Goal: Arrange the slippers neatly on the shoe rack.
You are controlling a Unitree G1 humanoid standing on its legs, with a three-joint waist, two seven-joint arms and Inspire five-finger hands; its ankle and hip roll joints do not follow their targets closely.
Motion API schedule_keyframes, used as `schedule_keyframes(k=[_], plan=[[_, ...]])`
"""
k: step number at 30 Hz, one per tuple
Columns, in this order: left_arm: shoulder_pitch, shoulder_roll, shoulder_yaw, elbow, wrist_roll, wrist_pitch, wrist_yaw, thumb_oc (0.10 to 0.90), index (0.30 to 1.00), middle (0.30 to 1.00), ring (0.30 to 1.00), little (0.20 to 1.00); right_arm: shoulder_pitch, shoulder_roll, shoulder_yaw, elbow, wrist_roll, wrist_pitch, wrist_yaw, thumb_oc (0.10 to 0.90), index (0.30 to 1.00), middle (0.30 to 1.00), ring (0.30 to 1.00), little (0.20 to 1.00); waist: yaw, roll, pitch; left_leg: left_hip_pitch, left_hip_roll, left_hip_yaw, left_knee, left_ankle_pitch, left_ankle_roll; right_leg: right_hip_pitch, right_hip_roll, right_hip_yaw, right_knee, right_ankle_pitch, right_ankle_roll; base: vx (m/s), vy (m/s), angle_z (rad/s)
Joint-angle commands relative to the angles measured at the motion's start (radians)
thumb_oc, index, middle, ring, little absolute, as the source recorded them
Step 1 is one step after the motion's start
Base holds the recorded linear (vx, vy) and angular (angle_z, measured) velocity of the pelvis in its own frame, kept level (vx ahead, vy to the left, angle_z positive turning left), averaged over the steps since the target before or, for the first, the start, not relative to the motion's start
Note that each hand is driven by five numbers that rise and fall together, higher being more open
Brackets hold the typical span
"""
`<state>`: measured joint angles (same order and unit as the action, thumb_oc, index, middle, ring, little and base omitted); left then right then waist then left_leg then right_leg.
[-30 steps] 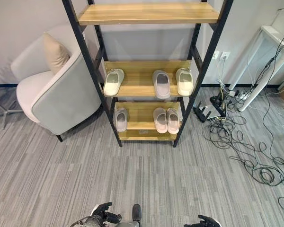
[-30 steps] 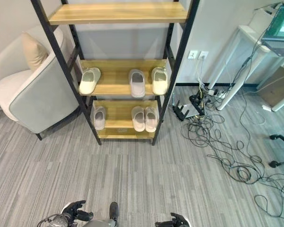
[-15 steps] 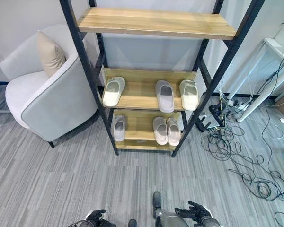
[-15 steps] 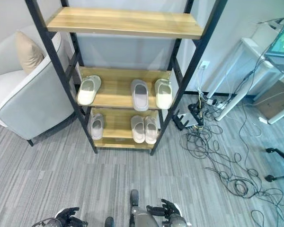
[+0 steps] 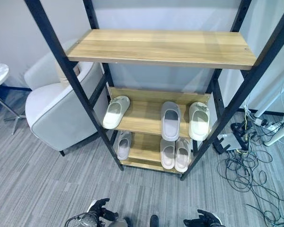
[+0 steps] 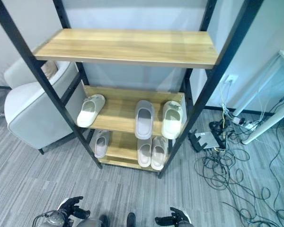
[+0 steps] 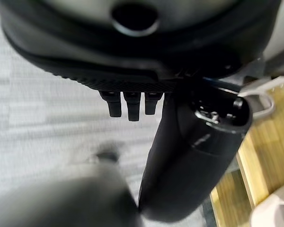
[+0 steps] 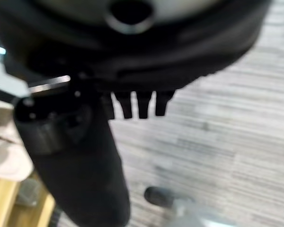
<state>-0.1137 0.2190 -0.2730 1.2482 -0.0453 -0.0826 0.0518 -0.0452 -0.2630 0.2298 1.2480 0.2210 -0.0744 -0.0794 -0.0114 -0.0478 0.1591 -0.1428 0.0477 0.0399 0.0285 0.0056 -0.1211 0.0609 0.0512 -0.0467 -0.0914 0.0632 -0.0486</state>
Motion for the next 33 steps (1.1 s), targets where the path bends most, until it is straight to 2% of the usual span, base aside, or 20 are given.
schedule_keyframes(k=[1,3,6,10,13,15,17,19,20,21,23,28,29,31,33], plan=[[0.009,-0.013,-0.042,0.03,0.01,-0.003,0.003,0.8,0.9,0.9,0.9,0.9,0.01,-0.041,-0.013,-0.039,0.013,-0.022,-0.019,0.8,0.9,0.9,0.9,0.9,0.038,0.021,0.012,-0.013,0.0,-0.057,0.019,0.067,0.046,0.019,-0.055,0.009,0.094,-0.135,0.101,0.22,0.192,-0.28],[0.009,-0.013,-0.043,0.03,0.01,-0.004,0.003,0.8,0.9,0.9,0.9,0.9,0.01,-0.041,-0.013,-0.039,0.013,-0.022,-0.019,0.8,0.9,0.9,0.9,0.9,0.039,0.02,0.014,-0.008,-0.001,-0.056,0.016,0.067,0.046,0.022,-0.056,0.01,0.094,-0.137,0.101,0.15,0.152,-0.41],[0.009,-0.013,-0.042,0.035,0.019,-0.003,-0.002,0.8,0.9,0.9,0.9,0.9,0.011,-0.033,-0.014,-0.036,-0.004,-0.019,-0.007,0.8,0.9,0.9,0.9,0.9,0.044,0.016,-0.012,0.012,-0.022,-0.061,0.021,0.034,0.063,0.023,-0.101,0.03,0.119,-0.137,0.131,0.19,0.242,-0.49],[-0.009,0.003,-0.037,0.023,0.017,-0.006,-0.001,0.8,0.9,0.9,0.9,0.9,-0.01,-0.027,-0.009,-0.061,-0.001,-0.022,0.004,0.8,0.9,0.9,0.9,0.9,0.055,0.016,-0.009,0.008,-0.057,-0.033,0.054,-0.014,0.102,-0.041,-0.156,0.045,0.214,-0.125,0.17,0.06,0.22,-0.25],[-0.016,0.02,-0.027,0.018,0.002,-0.004,0.002,0.8,0.9,0.9,0.9,0.9,-0.031,-0.023,-0.006,-0.078,0.004,-0.026,0.008,0.8,0.9,0.9,0.9,0.9,0.051,0.026,0.003,0.018,-0.063,-0.024,0.063,-0.028,0.123,-0.114,-0.162,0.048,0.325,-0.096,0.179,0.0,0.137,-0.27],[-0.016,0.026,-0.024,0.019,0.001,-0.006,0.003,0.8,0.9,0.9,0.9,0.9,-0.035,-0.02,0.001,-0.091,0.001,-0.031,0.006,0.8,0.9,0.9,0.9,0.9,0.051,0.032,0.007,0.026,-0.063,-0.022,0.061,-0.032,0.129,-0.135,-0.163,0.044,0.355,-0.085,0.179,0.03,0.1,-0.18],[-0.007,0.033,-0.021,0.018,0.002,-0.007,0.004,0.8,0.9,0.9,0.9,0.9,-0.038,-0.017,0.008,-0.102,-0.001,-0.035,0.006,0.8,0.9,0.9,0.9,0.9,0.047,0.037,0.002,0.056,-0.072,-0.023,0.047,-0.039,0.135,-0.144,-0.147,0.031,0.344,-0.089,0.172,0.09,0.102,-0.2],[0.004,0.04,-0.014,0.027,0.004,-0.008,0.002,0.8,0.9,0.9,0.9,0.9,-0.039,-0.024,0.033,-0.135,-0.017,-0.043,0.005,0.8,0.9,0.9,0.9,0.9,0.048,0.036,-0.011,0.102,-0.084,-0.012,0.019,-0.052,0.135,-0.151,-0.118,-0.02,0.246,-0.084,0.155,0.09,0.017,-0.16],[0.004,0.04,-0.014,0.027,0.004,-0.008,0.001,0.8,0.9,0.9,0.9,0.9,-0.038,-0.024,0.033,-0.136,-0.017,-0.043,0.005,0.8,0.9,0.9,0.9,0.9,0.047,0.036,-0.01,0.104,-0.084,-0.014,0.018,-0.053,0.134,-0.148,-0.117,-0.022,0.244,-0.085,0.154,0.04,-0.026,-0.04],[0.013,0.035,-0.007,0.028,0.011,-0.012,0.005,0.8,0.9,0.9,0.9,0.9,-0.036,-0.027,0.043,-0.171,-0.031,-0.043,0.008,0.8,0.9,0.9,0.9,0.9,0.049,0.031,-0.012,0.101,-0.088,-0.008,0.028,-0.053,0.129,-0.111,-0.132,-0.045,0.177,-0.079,0.163,0.01,-0.039,0.06],[0.019,0.027,-0.004,0.022,0.013,-0.012,0.005,0.8,0.9,0.9,0.9,0.9,-0.029,-0.028,0.059,-0.234,-0.043,-0.046,0.013,0.8,0.9,0.9,0.9,0.9,0.051,0.029,-0.022,0.116,-0.092,-0.019,-0.001,-0.042,0.127,-0.09,-0.108,0.003,0.16,-0.084,0.158,0.02,-0.044,0.09],[0.024,0.013,-0.015,0.018,0.038,-0.015,0.003,0.8,0.9,0.9,0.9,0.9,-0.019,-0.04,0.088,-0.356,-0.04,-0.057,0.031,0.8,0.9,0.9,0.9,0.9,0.054,0.037,-0.044,0.146,-0.09,-0.023,-0.074,-0.007,0.114,-0.045,-0.102,-0.014,0.098,-0.075,0.154,0.01,-0.044,0.03],[0.022,0.004,-0.024,0.015,0.047,-0.016,0.002,0.8,0.9,0.9,0.9,0.9,-0.014,-0.042,0.112,-0.45,-0.019,-0.066,0.053,0.8,0.9,0.9,0.9,0.9,0.053,0.041,-0.054,0.151,-0.088,-0.027,-0.111,0.019,0.104,-0.034,-0.096,-0.019,0.066,-0.068,0.152,-0.02,-0.038,0.01],[0.022,0.001,-0.028,0.011,0.051,-0.016,0.002,0.8,0.9,0.9,0.9,0.9,-0.011,-0.045,0.12,-0.492,-0.012,-0.068,0.061,0.8,0.9,0.9,0.9,0.9,0.052,0.042,-0.058,0.146,-0.088,-0.029,-0.116,0.022,0.101,-0.029,-0.095,-0.025,0.053,-0.066,0.152,-0.01,-0.019,-0.01],[0.017,-0.012,-0.047,-0.003,0.082,-0.02,0.005,0.8,0.9,0.9,0.9,0.9,-0.008,-0.056,0.156,-0.633,0.001,-0.083,0.087,0.8,0.9,0.9,0.9,0.9,0.05,0.044,-0.058,0.136,-0.085,-0.032,-0.116,0.024,0.087,-0.019,-0.095,-0.043,0.029,-0.062,0.152,-0.05,-0.024,0.08]])
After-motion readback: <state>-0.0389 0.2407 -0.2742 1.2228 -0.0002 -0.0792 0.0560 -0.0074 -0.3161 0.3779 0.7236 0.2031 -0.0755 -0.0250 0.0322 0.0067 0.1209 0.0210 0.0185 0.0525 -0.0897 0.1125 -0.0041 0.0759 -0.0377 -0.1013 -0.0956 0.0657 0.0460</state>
